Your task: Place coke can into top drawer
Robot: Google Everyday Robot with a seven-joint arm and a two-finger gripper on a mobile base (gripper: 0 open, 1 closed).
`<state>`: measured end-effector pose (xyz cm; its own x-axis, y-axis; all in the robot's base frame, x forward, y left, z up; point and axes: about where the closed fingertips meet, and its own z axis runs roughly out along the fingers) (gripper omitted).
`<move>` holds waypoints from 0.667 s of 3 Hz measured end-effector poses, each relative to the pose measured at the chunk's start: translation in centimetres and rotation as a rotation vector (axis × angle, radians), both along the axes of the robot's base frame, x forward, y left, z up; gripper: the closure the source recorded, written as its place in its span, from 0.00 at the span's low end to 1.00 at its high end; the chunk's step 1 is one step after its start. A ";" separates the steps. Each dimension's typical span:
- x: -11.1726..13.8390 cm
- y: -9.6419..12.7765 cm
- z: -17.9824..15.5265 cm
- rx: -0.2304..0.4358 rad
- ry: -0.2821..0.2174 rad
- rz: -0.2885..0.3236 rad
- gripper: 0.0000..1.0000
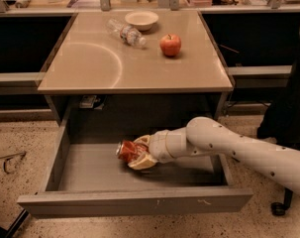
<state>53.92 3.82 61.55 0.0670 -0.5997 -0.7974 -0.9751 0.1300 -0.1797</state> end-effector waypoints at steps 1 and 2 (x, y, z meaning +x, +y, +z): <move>0.0 0.0 0.0 0.000 0.000 0.000 0.35; 0.0 0.0 0.0 0.000 0.000 0.000 0.12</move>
Offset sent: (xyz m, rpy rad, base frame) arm 0.0000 0.0000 0.0000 0.0000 0.0000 0.0000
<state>53.92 3.82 61.55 0.0670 -0.5997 -0.7974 -0.9751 0.1299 -0.1796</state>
